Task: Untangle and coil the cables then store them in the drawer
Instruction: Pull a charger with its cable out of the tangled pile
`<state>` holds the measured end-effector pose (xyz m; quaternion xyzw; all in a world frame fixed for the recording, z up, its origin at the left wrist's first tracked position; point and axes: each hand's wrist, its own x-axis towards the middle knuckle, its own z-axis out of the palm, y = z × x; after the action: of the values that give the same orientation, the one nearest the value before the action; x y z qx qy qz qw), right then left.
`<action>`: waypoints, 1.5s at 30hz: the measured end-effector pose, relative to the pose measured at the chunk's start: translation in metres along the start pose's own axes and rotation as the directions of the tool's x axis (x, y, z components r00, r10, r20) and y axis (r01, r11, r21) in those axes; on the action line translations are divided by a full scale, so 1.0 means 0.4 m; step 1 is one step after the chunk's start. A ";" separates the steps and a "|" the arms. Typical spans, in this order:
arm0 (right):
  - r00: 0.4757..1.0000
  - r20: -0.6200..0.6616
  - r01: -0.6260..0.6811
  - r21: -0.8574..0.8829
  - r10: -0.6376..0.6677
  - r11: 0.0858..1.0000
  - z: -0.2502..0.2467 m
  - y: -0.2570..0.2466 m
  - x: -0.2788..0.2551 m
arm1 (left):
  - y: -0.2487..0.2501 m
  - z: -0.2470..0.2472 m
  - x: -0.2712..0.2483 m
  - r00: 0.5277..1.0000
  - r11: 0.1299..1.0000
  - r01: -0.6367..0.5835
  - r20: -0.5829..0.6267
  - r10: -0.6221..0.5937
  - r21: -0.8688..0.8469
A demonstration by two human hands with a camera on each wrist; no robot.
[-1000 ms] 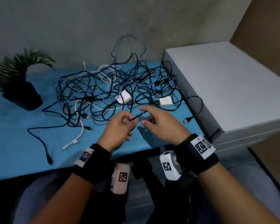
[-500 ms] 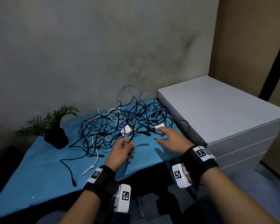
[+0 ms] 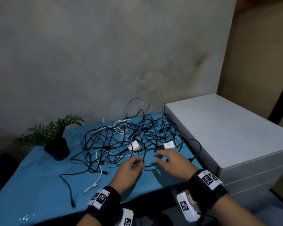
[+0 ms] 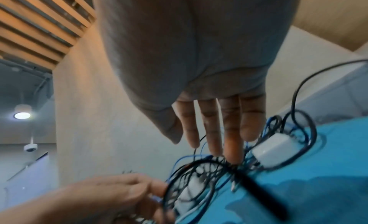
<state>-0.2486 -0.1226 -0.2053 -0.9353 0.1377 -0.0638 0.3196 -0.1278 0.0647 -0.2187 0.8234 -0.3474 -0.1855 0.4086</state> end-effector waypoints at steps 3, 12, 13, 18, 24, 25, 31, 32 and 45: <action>0.985 -0.173 -0.033 -0.085 0.017 0.996 -0.032 0.081 0.034 | -0.016 0.024 0.044 0.998 0.999 -0.031 0.061 0.029 0.034; 0.990 -0.099 -0.129 -0.357 0.099 0.925 -0.018 0.176 0.122 | -0.051 0.038 0.097 0.994 0.997 -0.056 0.099 0.052 0.043; 0.990 -0.080 -0.139 -0.340 0.119 0.930 -0.018 0.179 0.128 | -0.058 0.039 0.102 0.993 0.998 -0.050 0.108 0.047 0.028; 0.983 -0.032 -0.183 -0.211 0.180 0.960 -0.024 0.185 0.153 | -0.083 0.037 0.114 0.992 0.998 -0.046 0.118 0.049 -0.034; 0.975 0.015 -0.208 -0.299 0.222 0.931 -0.044 0.125 0.141 | -0.068 0.011 0.123 0.980 0.991 0.015 0.197 0.011 -0.130; 0.977 -0.022 -0.209 -0.287 0.212 0.935 -0.057 0.106 0.135 | -0.059 0.006 0.126 0.977 0.995 -0.013 0.209 0.034 -0.098; 0.903 -0.429 0.058 0.090 -0.014 0.994 -0.119 -0.051 0.084 | 0.067 -0.028 0.122 0.950 0.948 -0.311 0.013 0.312 -0.071; 0.893 -0.445 0.131 0.106 -0.071 0.986 -0.120 -0.080 0.075 | 0.087 -0.031 0.118 0.940 0.937 -0.339 -0.001 0.340 -0.088; 0.874 -0.341 0.390 0.069 -0.346 0.918 -0.085 -0.196 0.091 | 0.120 -0.126 0.133 0.987 0.433 -0.042 0.029 0.156 -0.901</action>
<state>-0.2040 -0.0936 -0.1291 -0.8973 0.0027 -0.2845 0.3375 -0.0816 0.0332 -0.1509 0.4488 -0.2657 -0.3612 0.7730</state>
